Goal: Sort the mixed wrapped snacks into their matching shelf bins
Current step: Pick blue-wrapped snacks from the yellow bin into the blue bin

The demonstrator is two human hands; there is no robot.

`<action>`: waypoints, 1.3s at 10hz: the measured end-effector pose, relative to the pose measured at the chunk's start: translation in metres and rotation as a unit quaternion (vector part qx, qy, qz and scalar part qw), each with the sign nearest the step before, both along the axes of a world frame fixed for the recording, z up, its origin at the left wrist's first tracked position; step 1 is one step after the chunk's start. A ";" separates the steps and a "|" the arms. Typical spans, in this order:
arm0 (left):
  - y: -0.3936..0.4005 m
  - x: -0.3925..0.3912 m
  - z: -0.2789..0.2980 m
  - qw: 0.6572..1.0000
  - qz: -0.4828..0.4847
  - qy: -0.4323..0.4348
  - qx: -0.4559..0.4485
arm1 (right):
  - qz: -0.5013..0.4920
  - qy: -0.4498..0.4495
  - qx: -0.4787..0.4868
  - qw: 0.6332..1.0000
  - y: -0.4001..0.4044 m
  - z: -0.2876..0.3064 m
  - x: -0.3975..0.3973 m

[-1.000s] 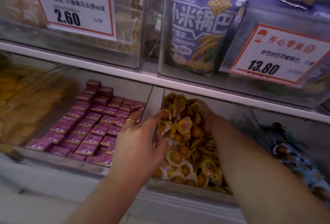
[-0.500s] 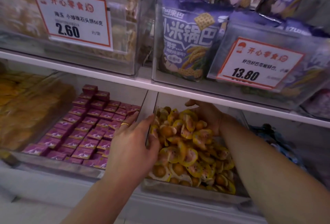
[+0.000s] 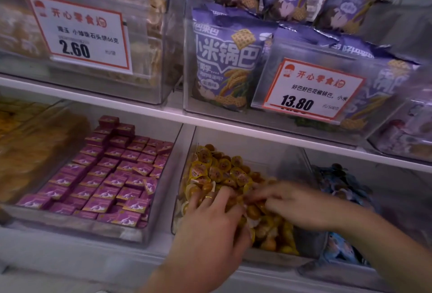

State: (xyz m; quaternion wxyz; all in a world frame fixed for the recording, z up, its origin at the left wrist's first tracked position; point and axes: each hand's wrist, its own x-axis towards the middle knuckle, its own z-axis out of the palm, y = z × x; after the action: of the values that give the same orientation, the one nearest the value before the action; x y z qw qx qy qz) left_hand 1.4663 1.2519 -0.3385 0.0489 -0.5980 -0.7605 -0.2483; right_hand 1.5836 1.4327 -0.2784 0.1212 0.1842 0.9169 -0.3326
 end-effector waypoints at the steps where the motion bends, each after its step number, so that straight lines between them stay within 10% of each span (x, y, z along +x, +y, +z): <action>1: 0.001 -0.004 0.001 0.999 0.012 -0.020 -0.022 | 0.063 -0.007 0.148 0.987 -0.006 -0.006 0.008; 4: 0.004 -0.008 0.000 0.996 0.027 -0.045 -0.070 | -0.149 0.009 0.143 0.978 0.041 -0.017 -0.073; 6: 0.003 -0.006 -0.004 0.992 0.058 -0.025 -0.111 | -0.312 0.007 -0.104 0.944 0.073 -0.072 -0.149; 13: 0.008 -0.020 -0.009 0.983 -0.087 -0.116 -0.109 | -0.225 0.036 -0.313 0.922 0.055 -0.042 -0.142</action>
State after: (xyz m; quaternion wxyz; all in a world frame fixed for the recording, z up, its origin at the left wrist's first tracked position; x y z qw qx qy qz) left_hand 1.4465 1.2598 -0.3473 -0.1268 -0.6308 -0.7287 -0.2345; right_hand 1.4420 1.4875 -0.3209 0.0621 0.3260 0.7040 -0.6279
